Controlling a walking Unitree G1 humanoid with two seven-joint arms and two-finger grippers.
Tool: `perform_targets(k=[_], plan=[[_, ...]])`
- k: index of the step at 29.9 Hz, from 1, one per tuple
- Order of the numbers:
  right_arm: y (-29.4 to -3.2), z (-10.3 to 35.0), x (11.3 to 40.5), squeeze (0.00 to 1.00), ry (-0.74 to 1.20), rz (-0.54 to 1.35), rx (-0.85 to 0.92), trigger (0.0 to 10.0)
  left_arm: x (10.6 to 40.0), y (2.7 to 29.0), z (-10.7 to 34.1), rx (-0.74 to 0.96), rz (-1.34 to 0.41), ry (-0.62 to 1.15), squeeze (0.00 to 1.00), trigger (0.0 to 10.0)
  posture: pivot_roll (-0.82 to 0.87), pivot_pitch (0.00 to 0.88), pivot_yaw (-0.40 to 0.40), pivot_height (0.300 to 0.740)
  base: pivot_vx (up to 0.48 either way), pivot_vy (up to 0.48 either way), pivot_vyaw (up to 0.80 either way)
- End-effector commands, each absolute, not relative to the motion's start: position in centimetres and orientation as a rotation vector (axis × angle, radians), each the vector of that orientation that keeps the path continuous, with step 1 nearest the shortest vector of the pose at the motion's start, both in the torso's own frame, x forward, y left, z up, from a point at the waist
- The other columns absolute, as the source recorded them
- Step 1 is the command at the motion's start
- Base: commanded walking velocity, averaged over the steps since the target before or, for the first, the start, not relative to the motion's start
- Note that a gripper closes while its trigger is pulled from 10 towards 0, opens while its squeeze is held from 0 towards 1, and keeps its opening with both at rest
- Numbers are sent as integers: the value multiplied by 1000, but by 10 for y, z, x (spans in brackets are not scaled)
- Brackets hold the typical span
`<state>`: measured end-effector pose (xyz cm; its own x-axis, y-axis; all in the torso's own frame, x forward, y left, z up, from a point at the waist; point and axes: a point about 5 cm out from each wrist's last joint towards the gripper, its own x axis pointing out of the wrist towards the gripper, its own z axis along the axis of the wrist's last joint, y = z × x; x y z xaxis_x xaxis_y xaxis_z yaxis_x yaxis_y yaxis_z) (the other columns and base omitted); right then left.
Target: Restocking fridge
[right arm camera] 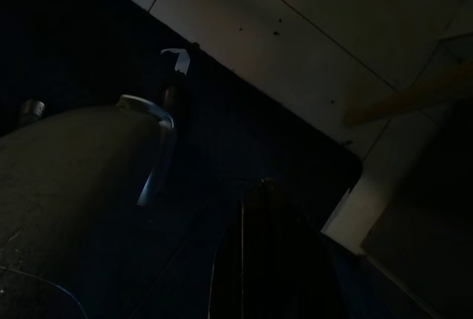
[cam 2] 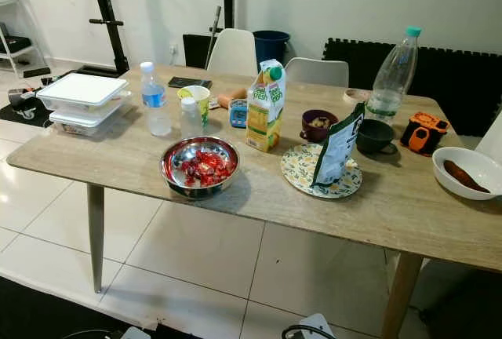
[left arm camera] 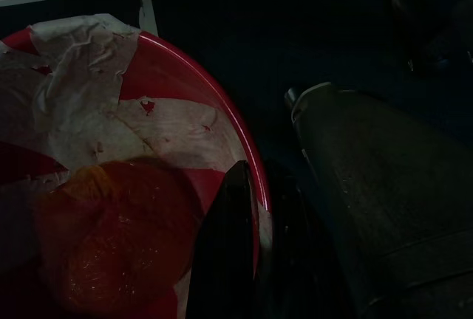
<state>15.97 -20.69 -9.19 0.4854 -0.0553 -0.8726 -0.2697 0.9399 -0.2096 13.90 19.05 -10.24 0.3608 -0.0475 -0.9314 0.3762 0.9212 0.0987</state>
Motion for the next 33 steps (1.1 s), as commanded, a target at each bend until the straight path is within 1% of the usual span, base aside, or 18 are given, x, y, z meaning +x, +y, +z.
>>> perform_targets(k=[1,33], plan=[[-208,-93,157,0,1074,134,-344,10000,138,190,-103,328,-288,1176,0,10000,-74,0,-6,740,0,0,0],[-209,-93,155,0,1081,130,-343,10000,136,189,-104,324,-288,1179,0,10000,-75,4,-6,740,0,0,0]])
